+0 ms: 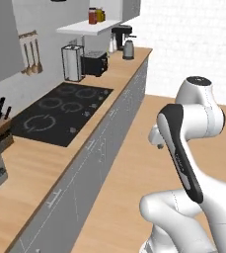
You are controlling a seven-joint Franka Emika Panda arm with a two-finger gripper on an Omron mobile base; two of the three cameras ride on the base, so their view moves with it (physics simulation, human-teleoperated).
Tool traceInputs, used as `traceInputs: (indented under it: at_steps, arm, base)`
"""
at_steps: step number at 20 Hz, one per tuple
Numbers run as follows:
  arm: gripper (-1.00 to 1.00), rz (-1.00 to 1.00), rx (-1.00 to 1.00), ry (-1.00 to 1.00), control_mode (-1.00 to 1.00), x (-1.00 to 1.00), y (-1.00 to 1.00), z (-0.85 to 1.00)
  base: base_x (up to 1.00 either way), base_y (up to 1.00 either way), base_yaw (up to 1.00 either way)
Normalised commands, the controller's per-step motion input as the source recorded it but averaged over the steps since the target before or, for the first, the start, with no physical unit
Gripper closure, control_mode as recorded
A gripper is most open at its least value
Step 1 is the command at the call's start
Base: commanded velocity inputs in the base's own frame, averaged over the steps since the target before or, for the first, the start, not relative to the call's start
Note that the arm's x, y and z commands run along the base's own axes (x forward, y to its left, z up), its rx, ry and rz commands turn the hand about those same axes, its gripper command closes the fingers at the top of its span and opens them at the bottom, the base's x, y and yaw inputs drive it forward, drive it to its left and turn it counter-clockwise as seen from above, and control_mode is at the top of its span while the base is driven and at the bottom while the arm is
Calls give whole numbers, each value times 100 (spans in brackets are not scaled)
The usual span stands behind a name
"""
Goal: Navigate to the stand mixer.
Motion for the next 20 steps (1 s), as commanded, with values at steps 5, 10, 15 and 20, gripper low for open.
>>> traceInputs:
  at_steps: [5, 10, 15, 20]
  arm:
    - [-100, 0, 0, 0, 100, 0, 0, 0]
    - [-100, 0, 0, 0, 100, 0, 0, 0]
    - [-100, 0, 0, 0, 100, 0, 0, 0]
    - [-100, 0, 0, 0, 100, 0, 0, 0]
  base:
    - [81, -44, -20]
    - [14, -61, -25]
    - [0, -59, -46]
    - [34, -11, -58]
